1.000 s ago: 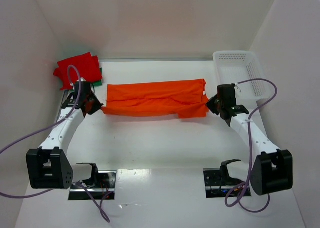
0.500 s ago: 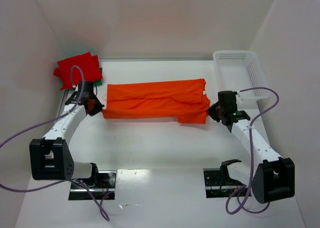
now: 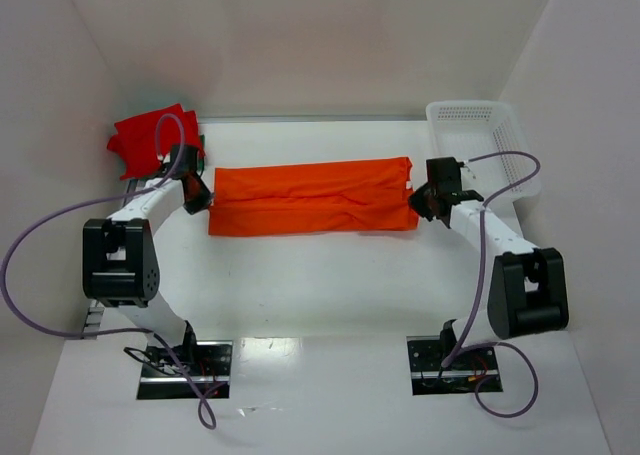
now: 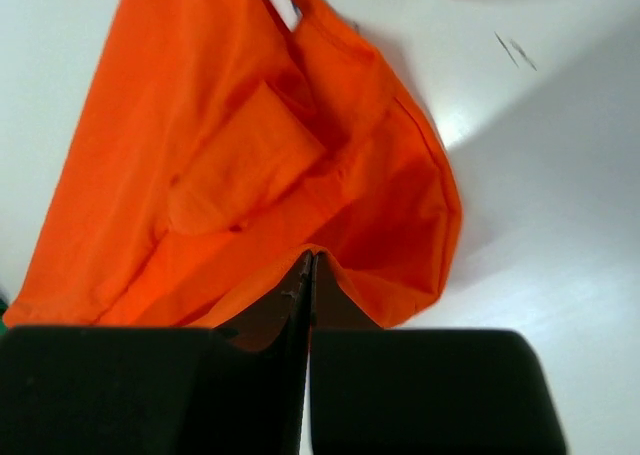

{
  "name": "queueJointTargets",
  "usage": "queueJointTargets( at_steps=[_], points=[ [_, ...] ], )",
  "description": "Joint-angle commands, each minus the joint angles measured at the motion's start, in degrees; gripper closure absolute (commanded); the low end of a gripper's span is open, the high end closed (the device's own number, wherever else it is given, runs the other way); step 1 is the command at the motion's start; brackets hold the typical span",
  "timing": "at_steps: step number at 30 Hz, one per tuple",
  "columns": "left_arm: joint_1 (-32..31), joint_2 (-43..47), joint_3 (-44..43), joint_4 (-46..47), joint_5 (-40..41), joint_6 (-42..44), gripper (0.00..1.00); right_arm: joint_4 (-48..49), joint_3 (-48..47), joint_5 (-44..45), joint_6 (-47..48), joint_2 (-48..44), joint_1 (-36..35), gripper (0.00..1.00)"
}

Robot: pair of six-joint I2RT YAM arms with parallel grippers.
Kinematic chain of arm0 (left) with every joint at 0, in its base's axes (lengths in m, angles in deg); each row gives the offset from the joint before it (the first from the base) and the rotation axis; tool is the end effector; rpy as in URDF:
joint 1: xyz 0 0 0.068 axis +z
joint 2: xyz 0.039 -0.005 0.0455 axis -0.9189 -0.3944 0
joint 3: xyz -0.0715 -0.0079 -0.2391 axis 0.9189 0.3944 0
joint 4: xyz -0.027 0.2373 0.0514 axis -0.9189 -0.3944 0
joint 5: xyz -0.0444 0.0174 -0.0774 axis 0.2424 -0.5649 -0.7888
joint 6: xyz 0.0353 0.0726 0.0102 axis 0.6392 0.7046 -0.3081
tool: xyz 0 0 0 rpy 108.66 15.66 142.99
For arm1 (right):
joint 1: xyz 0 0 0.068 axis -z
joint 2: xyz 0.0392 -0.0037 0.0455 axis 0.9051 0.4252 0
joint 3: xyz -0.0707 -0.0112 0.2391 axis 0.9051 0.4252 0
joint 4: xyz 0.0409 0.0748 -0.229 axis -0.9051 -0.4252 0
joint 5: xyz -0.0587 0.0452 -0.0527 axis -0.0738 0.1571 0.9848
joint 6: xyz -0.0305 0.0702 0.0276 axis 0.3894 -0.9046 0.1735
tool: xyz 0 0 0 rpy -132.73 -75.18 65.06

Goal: Fold and stack the t-shirts
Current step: Fold the other side of the tshirt into a rectangle

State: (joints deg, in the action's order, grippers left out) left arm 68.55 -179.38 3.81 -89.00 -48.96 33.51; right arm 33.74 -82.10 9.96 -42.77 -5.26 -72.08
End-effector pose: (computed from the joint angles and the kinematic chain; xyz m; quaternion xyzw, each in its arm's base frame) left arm 0.3469 0.0241 0.1724 -0.3574 0.8779 -0.0113 0.3185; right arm 0.2981 0.0279 0.1805 0.3941 0.8472 0.1215 0.3350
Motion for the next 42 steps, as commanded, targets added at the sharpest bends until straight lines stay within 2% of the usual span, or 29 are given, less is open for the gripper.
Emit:
queueJointTargets(
  at_steps=[1,11,20,38,40,41,42],
  points=[
    [1.4,-3.3,-3.4,2.6,2.2,1.5,1.00,4.8,-5.3,2.1,2.2,5.5,0.7,1.00],
    [1.4,-13.4,-10.7,5.8,-1.0,2.6,1.00,8.0,-11.4,0.2,5.1,16.3,1.3,1.00],
    [1.4,-14.6,-14.5,5.8,-0.5,3.1,1.00,8.6,-17.1,-0.4,7.4,21.5,1.3,0.99],
    [1.4,-19.2,-17.3,7.7,1.6,3.1,1.00,10.9,-20.0,-0.4,9.6,27.4,2.4,0.99],
    [1.4,-19.7,-17.3,7.7,1.6,3.1,1.00,10.9,-20.7,-0.4,10.2,28.0,2.9,0.98],
    [1.4,-19.7,-17.3,7.7,1.6,3.1,1.00,10.9,-20.7,-0.4,10.2,28.0,2.9,0.94],
    [1.4,-19.7,-17.3,7.7,1.6,3.1,1.00,10.9,-20.7,-0.4,10.7,28.6,2.9,0.85]
  ],
)
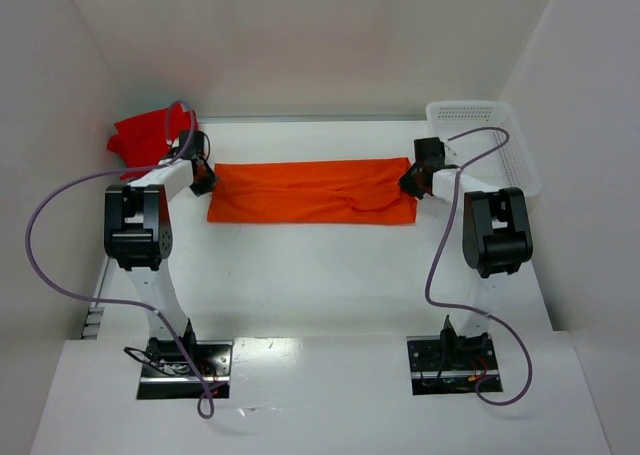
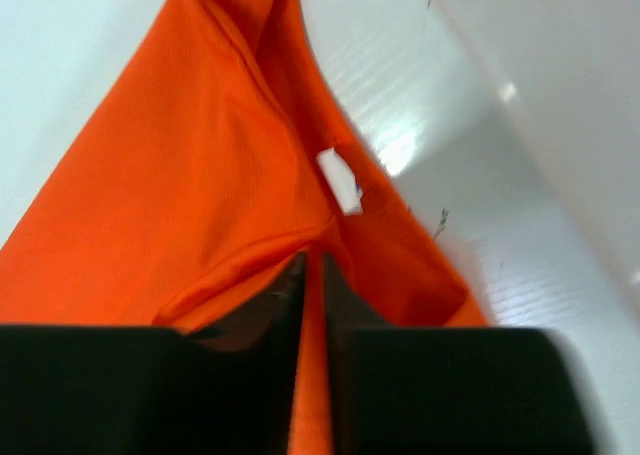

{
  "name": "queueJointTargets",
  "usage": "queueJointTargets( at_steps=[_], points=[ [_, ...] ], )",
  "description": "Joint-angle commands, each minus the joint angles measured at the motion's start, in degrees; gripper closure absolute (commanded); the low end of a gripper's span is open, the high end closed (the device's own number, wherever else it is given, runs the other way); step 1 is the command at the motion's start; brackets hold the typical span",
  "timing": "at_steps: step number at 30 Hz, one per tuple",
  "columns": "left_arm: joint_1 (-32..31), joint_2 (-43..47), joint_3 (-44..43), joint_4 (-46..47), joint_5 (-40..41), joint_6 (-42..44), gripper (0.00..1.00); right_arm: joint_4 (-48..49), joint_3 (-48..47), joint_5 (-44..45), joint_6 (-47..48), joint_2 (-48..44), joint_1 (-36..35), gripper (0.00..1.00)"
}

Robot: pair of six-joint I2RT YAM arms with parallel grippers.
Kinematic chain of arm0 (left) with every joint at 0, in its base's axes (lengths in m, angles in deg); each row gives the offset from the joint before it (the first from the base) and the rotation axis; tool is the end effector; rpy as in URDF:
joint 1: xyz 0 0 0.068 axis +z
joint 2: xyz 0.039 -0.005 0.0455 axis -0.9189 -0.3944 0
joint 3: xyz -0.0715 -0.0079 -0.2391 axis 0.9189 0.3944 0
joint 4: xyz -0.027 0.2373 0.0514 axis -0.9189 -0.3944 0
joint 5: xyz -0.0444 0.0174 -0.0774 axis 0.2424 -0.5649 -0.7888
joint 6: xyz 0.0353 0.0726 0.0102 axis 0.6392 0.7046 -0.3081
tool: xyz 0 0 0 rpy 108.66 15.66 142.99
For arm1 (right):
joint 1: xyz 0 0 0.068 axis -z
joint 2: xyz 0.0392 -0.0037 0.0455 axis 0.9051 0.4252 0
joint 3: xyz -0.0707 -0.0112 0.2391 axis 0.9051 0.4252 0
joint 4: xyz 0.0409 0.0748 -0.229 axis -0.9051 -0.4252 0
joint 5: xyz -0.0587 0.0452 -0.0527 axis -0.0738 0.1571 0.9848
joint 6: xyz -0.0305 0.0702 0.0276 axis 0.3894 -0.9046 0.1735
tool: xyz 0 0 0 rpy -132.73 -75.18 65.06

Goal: Fold and stack the t-shirts
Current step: Fold the other side of the tshirt into a rectangle

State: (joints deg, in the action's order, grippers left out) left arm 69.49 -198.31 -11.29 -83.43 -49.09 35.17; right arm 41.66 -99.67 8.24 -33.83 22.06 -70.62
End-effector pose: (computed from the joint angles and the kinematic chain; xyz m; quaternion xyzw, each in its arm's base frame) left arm 0.4218 0.0332 0.1412 -0.3512 0.8754 -0.0098 0.3319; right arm 0.3942 0.0321 0.1327 0.3344 0.8791 0.0968 0.3255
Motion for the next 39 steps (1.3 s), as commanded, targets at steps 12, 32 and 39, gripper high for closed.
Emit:
queueJointTargets(
  at_steps=[12,32,39],
  points=[
    [0.4,11.3,-0.7,7.2,-10.7,6.8,0.07,2.9,-5.7,-6.5,8.1,-11.7,2.6,0.37],
    [-5.6,16.7,14.6,16.7,-32.9,10.3,0.02,4.2,13.7,-7.0,0.4,-16.7,-7.5,0.40],
    [-6.8,11.9,14.0,16.7,-30.9,9.7,0.02,3.6,11.6,-7.0,-0.7,-10.3,-7.5,0.40]
  ],
)
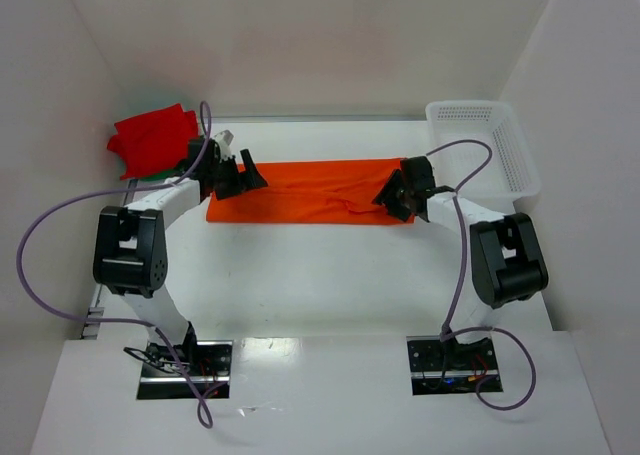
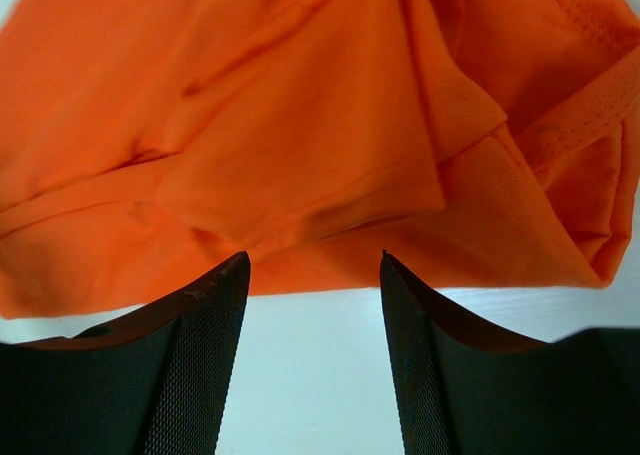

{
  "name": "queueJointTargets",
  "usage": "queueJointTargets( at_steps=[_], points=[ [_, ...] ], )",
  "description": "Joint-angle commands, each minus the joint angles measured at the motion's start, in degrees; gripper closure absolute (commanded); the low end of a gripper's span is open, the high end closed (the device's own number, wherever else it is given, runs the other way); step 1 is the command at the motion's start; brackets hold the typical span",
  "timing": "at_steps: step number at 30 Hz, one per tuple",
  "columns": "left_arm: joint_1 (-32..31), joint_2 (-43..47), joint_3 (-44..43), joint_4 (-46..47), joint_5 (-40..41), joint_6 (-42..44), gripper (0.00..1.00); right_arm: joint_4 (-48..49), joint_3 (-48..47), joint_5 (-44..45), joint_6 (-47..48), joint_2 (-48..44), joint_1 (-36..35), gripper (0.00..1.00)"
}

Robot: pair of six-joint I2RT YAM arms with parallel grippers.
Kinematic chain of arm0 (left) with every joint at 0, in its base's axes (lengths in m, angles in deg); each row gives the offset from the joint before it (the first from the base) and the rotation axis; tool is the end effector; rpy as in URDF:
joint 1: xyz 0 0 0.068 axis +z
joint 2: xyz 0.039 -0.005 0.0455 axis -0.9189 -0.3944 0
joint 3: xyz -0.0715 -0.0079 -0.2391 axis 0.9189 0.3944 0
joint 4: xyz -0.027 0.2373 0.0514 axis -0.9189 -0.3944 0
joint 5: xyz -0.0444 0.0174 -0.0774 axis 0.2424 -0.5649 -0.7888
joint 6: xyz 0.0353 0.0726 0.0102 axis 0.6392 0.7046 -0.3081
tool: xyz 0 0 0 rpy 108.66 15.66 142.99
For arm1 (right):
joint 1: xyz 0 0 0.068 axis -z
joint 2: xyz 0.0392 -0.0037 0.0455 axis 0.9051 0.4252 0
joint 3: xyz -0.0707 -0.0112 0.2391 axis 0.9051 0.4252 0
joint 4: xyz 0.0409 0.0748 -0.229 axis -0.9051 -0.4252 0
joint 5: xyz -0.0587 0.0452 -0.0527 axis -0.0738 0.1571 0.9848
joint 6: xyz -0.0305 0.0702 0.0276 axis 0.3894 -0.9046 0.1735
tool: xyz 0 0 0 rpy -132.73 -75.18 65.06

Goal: Fold and stack the t-shirts
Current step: Fold the other side of the tshirt into a rectangle

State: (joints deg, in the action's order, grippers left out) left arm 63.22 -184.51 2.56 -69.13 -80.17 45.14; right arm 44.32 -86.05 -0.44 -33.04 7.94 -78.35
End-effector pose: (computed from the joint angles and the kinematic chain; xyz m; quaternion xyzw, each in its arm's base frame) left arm 0.3881 -0.0487 0.1842 -0.1076 0.8826 -0.2669 0.3718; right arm 0.3344 0.0833 0.1499 0.2410 0.9004 0.1913 0.3076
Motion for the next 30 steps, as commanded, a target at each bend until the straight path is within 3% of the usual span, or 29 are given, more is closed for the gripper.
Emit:
queueJointTargets(
  at_steps=[1,5,14,19,30],
  points=[
    [-0.5,-1.9,0.2,2.4,1.5,-0.2,0.02,0.9,-2.8,1.7,-1.5,4.5,0.2,0.40],
    [-0.5,-3.6,-1.1,1.2,2.6,-0.2,0.02,1.4,-4.0,3.1,-2.2,7.0,0.2,0.40],
    [-0.5,-6.4,-2.2,1.2,2.6,-0.2,0.02,2.6,-8.4,4.8,-3.4,9.2,0.2,0.57],
    [-0.5,-7.4,-2.2,0.7,2.6,-0.2,0.02,2.5,-10.1,4.8,-3.4,11.2,0.2,0.88],
    [-0.5,-8.5,-2.2,0.7,2.1,0.3,0.02,1.2,-16.9,6.2,-1.1,13.7,0.2,0.91]
  ],
)
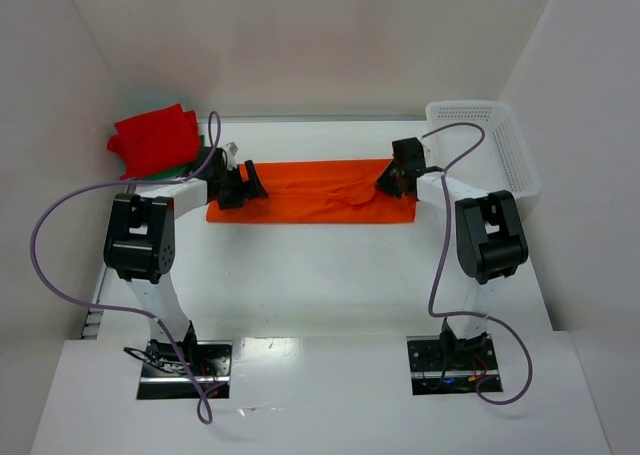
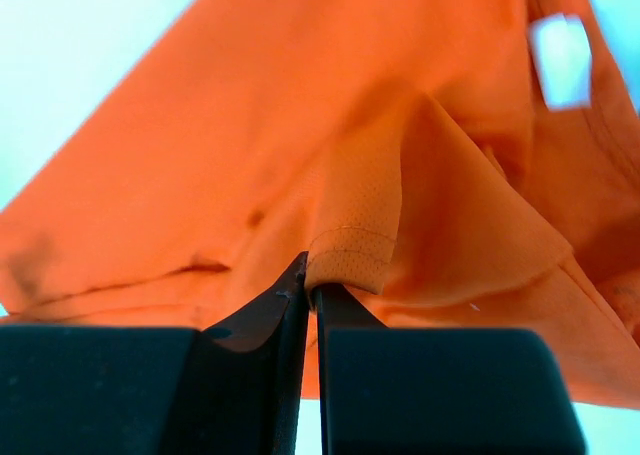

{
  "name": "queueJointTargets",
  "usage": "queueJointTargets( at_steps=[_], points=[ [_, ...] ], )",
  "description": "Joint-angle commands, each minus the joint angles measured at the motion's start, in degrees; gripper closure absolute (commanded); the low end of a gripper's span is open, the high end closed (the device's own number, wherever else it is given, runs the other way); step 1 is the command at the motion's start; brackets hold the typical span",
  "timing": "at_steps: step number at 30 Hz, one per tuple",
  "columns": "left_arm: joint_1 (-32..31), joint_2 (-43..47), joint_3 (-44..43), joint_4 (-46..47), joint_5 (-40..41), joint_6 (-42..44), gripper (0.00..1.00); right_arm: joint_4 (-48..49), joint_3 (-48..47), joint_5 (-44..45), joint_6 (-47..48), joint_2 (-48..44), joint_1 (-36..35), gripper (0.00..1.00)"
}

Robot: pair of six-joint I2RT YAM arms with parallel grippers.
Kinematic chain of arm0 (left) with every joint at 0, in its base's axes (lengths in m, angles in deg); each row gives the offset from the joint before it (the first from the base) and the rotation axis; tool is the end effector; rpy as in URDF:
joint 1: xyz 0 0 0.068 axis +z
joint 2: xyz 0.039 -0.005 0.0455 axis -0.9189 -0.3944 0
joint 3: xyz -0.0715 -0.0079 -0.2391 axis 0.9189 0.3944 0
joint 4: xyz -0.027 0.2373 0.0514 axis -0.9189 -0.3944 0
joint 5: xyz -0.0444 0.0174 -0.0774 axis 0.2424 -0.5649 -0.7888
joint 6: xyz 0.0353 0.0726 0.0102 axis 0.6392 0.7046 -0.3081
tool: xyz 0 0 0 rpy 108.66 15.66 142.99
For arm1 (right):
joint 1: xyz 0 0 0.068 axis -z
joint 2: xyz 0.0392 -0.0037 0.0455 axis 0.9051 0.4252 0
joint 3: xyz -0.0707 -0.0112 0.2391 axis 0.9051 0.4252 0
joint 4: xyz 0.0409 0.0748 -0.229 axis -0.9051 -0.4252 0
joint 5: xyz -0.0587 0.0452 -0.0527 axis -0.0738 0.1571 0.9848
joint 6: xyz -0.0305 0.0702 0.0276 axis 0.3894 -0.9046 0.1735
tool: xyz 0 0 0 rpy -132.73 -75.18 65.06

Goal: Fold and stack the t-shirts
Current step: Fold the other side of the tshirt into a rectangle

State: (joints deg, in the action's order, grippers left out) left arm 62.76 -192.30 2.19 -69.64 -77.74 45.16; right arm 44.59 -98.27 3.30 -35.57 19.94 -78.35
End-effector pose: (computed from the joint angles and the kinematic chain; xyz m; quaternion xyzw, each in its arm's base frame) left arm 0.3951 -0.0495 0.1337 -0.1287 0.9094 -0.2379 0.3160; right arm 0.3848 0.0907 0.1436 0.2717 0.8901 0.1738 0.3221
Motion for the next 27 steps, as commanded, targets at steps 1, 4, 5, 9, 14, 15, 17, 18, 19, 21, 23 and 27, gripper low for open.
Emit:
queueJointTargets(
  at_steps=[1,4,5,9,14,15,17,18,19,21,23,27],
  points=[
    [0.0,-1.2,-1.8,0.7,-0.4,0.3,0.02,1.0,-6.4,2.4,1.5,2.7,0.2,0.91],
    [0.0,-1.8,-1.8,0.7,-0.9,0.8,0.02,1.0,-10.3,2.4,1.5,4.8,0.8,0.91],
    [0.0,-1.8,-1.8,0.7,-0.9,0.8,0.02,1.0,-11.1,2.4,1.5,5.5,0.8,0.91],
    [0.0,-2.3,-1.8,0.7,-1.4,0.8,0.02,3.4,-14.0,-0.1,1.5,9.2,1.8,0.77],
    [0.0,-2.3,-1.8,0.7,-1.4,0.8,0.02,9.5,-14.6,-5.6,2.0,12.4,1.8,0.70],
    [0.0,-2.3,-1.8,0.7,-1.9,0.8,0.02,11.2,-14.6,-6.4,2.0,12.4,1.8,0.66],
    [0.0,-2.8,-1.8,0.7,-2.5,0.8,0.02,11.2,-16.6,-6.4,2.0,13.0,1.8,0.62],
    [0.0,-2.8,-1.8,0.7,-2.5,0.8,0.02,11.2,-16.6,-6.4,3.1,13.0,1.8,0.62],
    [0.0,-2.8,-1.8,0.7,-2.5,0.8,0.02,11.7,-17.1,-6.4,3.8,13.0,1.8,0.60],
    [0.0,-2.8,-1.8,0.7,-2.5,0.8,0.02,13.3,-17.1,-5.8,5.3,11.5,2.4,0.55],
    [0.0,-2.3,-1.8,0.7,-3.0,1.3,0.02,14.4,-16.6,-5.8,6.0,9.6,3.1,0.48],
    [0.0,-1.6,-1.8,0.7,-3.0,1.3,0.02,12.6,-16.0,-7.7,7.2,5.2,4.4,0.40]
  ],
)
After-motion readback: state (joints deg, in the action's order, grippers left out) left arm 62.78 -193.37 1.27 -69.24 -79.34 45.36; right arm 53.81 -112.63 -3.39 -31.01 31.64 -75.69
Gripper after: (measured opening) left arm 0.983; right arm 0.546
